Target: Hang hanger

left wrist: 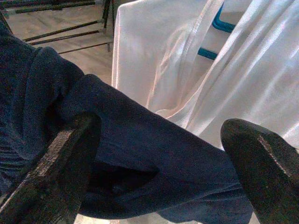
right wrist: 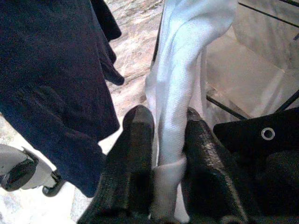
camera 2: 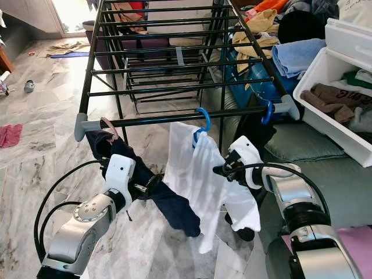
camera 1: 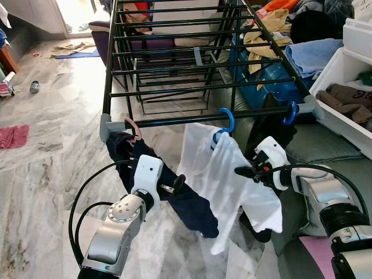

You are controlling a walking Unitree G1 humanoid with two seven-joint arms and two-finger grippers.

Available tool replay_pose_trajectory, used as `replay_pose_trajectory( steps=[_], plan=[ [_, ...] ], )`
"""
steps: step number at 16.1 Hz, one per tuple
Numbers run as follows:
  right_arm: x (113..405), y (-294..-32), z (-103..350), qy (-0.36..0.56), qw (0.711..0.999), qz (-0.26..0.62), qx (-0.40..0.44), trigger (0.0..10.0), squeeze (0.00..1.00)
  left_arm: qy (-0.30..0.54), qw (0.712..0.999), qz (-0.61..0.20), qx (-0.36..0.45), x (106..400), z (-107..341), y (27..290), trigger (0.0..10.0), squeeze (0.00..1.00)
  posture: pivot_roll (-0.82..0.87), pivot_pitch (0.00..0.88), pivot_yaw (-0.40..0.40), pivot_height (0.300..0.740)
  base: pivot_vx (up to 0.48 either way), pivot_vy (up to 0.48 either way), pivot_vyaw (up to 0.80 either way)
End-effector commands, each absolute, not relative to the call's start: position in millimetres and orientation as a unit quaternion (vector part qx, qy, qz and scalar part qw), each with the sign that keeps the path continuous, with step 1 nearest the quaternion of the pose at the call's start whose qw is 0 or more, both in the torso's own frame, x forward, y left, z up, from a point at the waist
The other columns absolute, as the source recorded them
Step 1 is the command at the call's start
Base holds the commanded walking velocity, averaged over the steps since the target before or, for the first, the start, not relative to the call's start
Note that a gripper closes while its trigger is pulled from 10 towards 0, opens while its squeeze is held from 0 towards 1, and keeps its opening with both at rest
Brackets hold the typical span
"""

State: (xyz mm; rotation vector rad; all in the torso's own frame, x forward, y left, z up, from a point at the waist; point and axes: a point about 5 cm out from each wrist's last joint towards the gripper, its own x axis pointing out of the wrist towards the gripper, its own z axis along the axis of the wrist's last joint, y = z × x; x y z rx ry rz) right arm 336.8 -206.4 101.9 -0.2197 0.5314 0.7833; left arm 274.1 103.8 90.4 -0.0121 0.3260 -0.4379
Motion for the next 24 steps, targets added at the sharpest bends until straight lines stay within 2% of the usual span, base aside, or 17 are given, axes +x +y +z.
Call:
replay_pose_trajectory(
  steps=[1, 5, 10, 12, 13, 16, 17, 18, 19, 21, 24],
  plan=[
    [338.0, -205.7, 102.2, 0.258, 0.881, 0.381, -0.110, 0.0, 0.00, 0.172, 0.961, -0.217, 0.000, 273.1, 86.9, 104.1, 10.0, 0.00, -0.06, 0.067, -0.024, 0.740, 0.000, 0.000, 0.00],
    [342.7, -203.9, 106.6, 0.240, 0.891, 0.372, -0.104, 0.0, 0.00, 0.174, 0.961, -0.217, 0.001, 273.3, 86.7, 104.1, 10.0, 0.00, -0.05, 0.067, -0.024, 0.740, 0.000, 0.000, 0.00],
    [350.4, -199.3, 116.6, 0.199, 0.916, 0.337, -0.089, 0.0, 0.00, 0.175, 0.960, -0.217, 0.001, 272.6, 86.1, 103.9, 10.0, 0.00, -0.06, 0.068, -0.028, 0.740, 0.000, 0.000, 0.00],
    [349.7, -194.8, 117.1, 0.165, 0.942, 0.278, -0.092, 0.0, 0.00, 0.173, 0.962, -0.212, -0.001, 272.6, 86.1, 104.5, 10.0, 0.00, -0.06, 0.069, -0.032, 0.740, 0.000, 0.000, 0.00],
    [341.6, -187.6, 116.4, 0.132, 0.957, 0.241, -0.090, 0.0, 0.00, 0.172, 0.962, -0.210, -0.003, 272.4, 86.2, 104.8, 10.0, 0.00, -0.06, 0.069, -0.033, 0.740, 0.000, 0.000, 0.00],
    [317.9, -172.1, 103.7, 0.121, 0.970, 0.204, -0.045, 0.0, 0.00, 0.173, 0.962, -0.213, 0.002, 272.5, 85.0, 104.1, 10.0, 0.00, -0.07, 0.062, -0.027, 0.740, 0.000, 0.000, 0.00],
    [307.7, -167.6, 98.8, 0.120, 0.972, 0.200, -0.037, 0.8, 0.00, 0.171, 0.962, -0.213, 0.002, 272.5, 85.0, 103.8, 10.0, 0.00, -0.07, 0.061, -0.027, 0.740, 0.000, 0.000, 0.00],
    [305.7, -166.9, 97.7, 0.120, 0.972, 0.198, -0.037, 0.8, 0.00, 0.170, 0.962, -0.213, 0.002, 272.6, 85.2, 103.9, 10.0, 0.00, -0.07, 0.061, -0.027, 0.740, 0.000, 0.000, 0.00],
    [296.4, -163.7, 91.8, 0.129, 0.972, 0.192, -0.024, 10.0, 0.00, 0.158, 0.968, -0.195, -0.001, 274.8, 87.2, 107.1, 10.0, 0.00, -0.07, 0.047, -0.027, 0.740, 0.000, 0.000, 0.00],
    [275.4, -153.4, 86.7, 0.134, 0.974, 0.182, -0.012, 10.0, 0.00, 0.146, 0.974, -0.174, -0.003, 276.3, 87.8, 112.5, 10.0, 0.00, -0.07, 0.025, -0.027, 0.740, 0.000, 0.000, 0.00],
    [266.7, -153.5, 82.4, 0.116, 0.985, 0.127, -0.031, 10.0, 0.00, 0.132, 0.974, -0.183, 0.003, 277.8, 90.4, 111.7, 10.0, 0.00, -0.06, 0.000, -0.023, 0.740, 0.000, 0.000, 0.00]
  ],
)
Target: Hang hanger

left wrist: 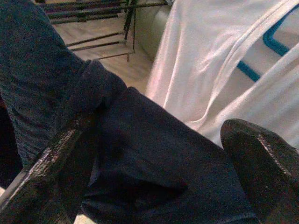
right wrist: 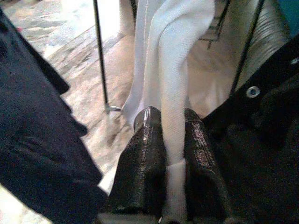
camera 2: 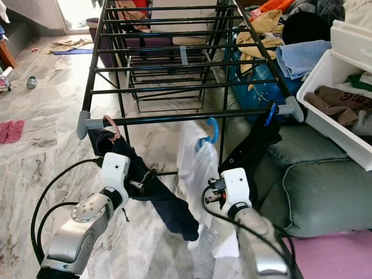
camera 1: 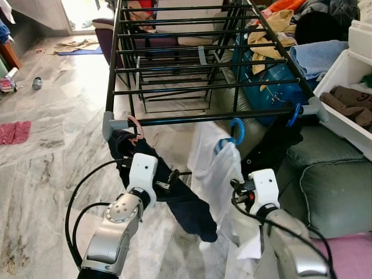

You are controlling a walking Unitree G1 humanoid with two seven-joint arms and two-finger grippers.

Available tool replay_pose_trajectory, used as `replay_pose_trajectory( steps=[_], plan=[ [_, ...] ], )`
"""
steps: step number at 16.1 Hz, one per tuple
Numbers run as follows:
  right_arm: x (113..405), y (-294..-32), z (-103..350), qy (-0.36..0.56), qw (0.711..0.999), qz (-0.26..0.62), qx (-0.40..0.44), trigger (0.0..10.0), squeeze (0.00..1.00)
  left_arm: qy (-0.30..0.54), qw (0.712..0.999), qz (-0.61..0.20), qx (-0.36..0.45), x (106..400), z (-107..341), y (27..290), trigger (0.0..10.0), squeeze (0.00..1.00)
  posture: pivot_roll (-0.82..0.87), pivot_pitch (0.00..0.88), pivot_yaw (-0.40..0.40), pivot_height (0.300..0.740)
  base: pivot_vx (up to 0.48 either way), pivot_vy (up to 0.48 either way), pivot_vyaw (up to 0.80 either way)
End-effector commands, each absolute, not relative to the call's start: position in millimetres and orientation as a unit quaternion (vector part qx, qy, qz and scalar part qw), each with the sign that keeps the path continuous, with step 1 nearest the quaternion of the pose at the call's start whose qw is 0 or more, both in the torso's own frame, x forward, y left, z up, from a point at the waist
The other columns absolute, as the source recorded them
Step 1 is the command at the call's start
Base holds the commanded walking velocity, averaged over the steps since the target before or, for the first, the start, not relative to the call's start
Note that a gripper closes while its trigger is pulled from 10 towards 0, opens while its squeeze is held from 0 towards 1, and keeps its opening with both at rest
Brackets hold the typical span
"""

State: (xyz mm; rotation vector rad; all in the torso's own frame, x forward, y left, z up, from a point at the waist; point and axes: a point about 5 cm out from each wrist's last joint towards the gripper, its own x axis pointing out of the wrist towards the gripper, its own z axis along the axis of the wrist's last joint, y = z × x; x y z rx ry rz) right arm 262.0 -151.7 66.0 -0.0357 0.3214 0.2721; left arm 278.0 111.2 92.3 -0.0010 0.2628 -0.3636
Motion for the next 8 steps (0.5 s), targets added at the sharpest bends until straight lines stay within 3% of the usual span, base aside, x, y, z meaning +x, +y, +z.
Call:
replay_pose_trajectory(
  steps=[1, 8],
  plan=[
    [263.7, -153.6, 78.3, 0.124, 0.983, 0.131, -0.027, 10.0, 0.00, 0.129, 0.975, -0.183, 0.003, 278.3, 90.7, 111.4, 10.0, 0.00, -0.06, 0.000, -0.021, 0.740, 0.000, 0.000, 0.00],
    [253.5, -165.1, 66.9, 0.171, 0.980, 0.102, -0.014, 10.0, 0.00, 0.128, 0.972, -0.195, 0.010, 273.7, 85.6, 110.6, 10.0, 0.00, -0.06, 0.000, -0.014, 0.740, 0.000, 0.000, 0.00]
  ],
)
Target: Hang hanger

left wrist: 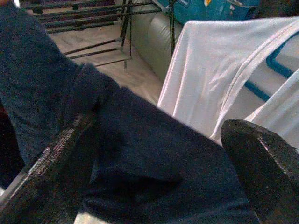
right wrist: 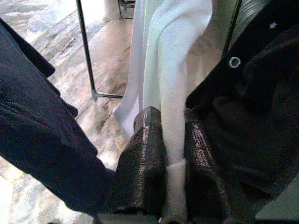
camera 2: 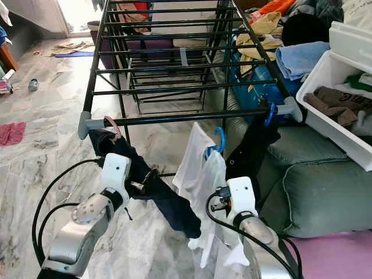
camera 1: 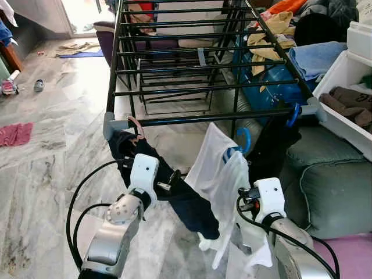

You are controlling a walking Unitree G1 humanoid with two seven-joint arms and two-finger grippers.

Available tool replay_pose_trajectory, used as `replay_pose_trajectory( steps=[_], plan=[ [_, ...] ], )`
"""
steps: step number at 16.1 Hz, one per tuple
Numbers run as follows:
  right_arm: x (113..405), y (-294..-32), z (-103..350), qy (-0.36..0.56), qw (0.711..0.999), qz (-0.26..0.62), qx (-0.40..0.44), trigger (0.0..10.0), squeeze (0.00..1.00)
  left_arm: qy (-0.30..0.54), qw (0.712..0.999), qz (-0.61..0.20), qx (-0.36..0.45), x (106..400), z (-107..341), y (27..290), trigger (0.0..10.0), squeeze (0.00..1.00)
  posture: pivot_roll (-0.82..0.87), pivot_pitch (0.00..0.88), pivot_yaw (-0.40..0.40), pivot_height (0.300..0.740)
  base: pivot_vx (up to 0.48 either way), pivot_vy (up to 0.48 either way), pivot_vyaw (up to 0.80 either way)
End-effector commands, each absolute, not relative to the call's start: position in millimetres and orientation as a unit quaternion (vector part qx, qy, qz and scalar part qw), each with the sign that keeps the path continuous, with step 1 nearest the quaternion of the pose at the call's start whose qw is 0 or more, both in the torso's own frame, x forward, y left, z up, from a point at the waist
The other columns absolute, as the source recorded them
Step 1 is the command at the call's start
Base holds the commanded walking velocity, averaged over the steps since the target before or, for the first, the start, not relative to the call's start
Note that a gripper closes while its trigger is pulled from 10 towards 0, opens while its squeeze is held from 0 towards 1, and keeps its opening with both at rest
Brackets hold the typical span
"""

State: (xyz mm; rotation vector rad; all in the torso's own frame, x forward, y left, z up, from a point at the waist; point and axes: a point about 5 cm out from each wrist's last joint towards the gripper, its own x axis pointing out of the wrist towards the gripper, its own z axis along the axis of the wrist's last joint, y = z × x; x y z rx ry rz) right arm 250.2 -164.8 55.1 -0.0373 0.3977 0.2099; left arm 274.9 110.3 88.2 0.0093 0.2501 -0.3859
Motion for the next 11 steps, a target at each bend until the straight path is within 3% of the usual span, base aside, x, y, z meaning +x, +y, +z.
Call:
replay_pose_trajectory(
  steps=[1, 11],
  plan=[
    [253.9, -166.5, 65.6, 0.174, 0.980, 0.096, -0.017, 10.0, 0.00, 0.129, 0.972, -0.195, 0.010, 273.2, 84.7, 111.1, 10.0, 0.00, -0.06, 0.000, -0.016, 0.740, -0.247, 0.000, 0.00],
    [260.7, -166.0, 60.3, 0.178, 0.980, 0.089, -0.023, 10.0, 0.00, 0.128, 0.972, -0.193, 0.024, 274.9, 78.5, 116.4, 10.0, 0.00, -0.05, 0.000, -0.016, 0.740, -0.333, 0.000, 0.00]
  ],
)
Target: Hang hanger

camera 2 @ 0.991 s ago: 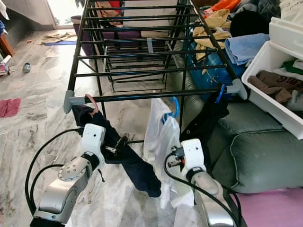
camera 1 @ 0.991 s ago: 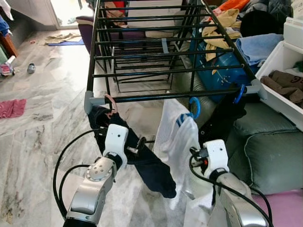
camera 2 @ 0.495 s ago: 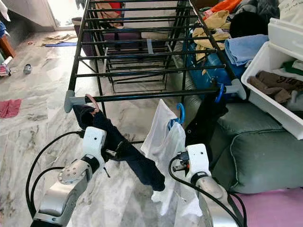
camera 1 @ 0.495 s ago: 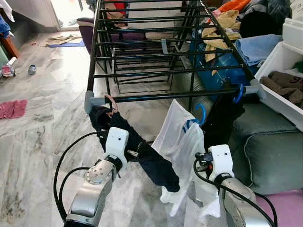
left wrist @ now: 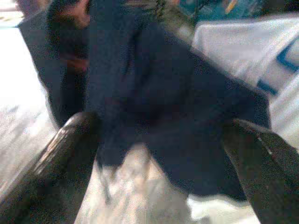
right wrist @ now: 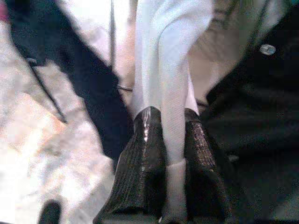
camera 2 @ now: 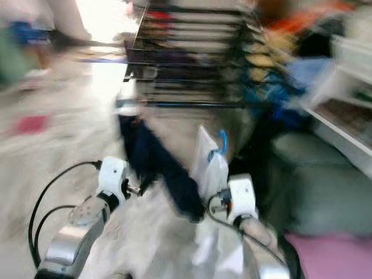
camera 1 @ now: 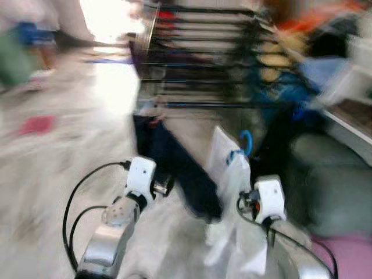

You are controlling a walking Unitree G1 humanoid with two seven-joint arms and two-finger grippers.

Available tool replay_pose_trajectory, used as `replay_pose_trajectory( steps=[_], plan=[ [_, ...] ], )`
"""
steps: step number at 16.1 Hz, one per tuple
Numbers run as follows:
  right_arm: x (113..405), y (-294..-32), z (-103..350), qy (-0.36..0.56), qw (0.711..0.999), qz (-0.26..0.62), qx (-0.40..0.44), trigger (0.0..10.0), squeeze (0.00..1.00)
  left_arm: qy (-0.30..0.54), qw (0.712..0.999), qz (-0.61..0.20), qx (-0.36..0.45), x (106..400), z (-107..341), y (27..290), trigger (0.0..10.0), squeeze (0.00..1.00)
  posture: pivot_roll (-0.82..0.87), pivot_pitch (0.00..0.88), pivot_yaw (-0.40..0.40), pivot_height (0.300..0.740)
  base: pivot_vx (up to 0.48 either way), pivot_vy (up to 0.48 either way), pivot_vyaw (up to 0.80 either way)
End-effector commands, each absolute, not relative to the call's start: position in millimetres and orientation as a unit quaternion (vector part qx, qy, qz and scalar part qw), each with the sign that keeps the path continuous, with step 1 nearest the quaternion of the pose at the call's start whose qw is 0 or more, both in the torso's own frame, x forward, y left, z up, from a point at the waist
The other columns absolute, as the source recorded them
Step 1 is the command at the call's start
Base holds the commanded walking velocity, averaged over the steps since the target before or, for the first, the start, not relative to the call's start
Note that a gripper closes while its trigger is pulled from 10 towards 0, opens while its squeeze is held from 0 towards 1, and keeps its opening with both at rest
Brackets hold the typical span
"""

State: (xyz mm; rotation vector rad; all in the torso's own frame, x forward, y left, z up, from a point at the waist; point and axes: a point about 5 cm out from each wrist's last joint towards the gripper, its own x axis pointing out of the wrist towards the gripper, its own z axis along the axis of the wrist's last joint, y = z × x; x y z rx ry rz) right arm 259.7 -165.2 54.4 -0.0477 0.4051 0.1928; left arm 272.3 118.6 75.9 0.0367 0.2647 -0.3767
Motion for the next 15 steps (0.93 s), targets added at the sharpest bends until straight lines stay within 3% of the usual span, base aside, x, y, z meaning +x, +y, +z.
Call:
replay_pose_trajectory(
  steps=[1, 15],
  plan=[
    [260.9, -166.1, 60.2, 0.177, 0.980, 0.087, -0.023, 10.0, 0.00, 0.128, 0.972, -0.193, 0.024, 274.9, 78.2, 116.6, 10.0, 0.00, -0.05, 0.000, -0.016, 0.740, -0.337, 0.000, 0.00],
    [263.6, -166.6, 59.2, 0.155, 0.985, 0.078, -0.018, 10.0, 0.00, 0.133, 0.978, -0.159, 0.035, 279.8, 73.4, 130.8, 10.0, 0.00, -0.03, 0.000, -0.017, 0.740, -0.286, 0.000, 0.00]
  ],
)
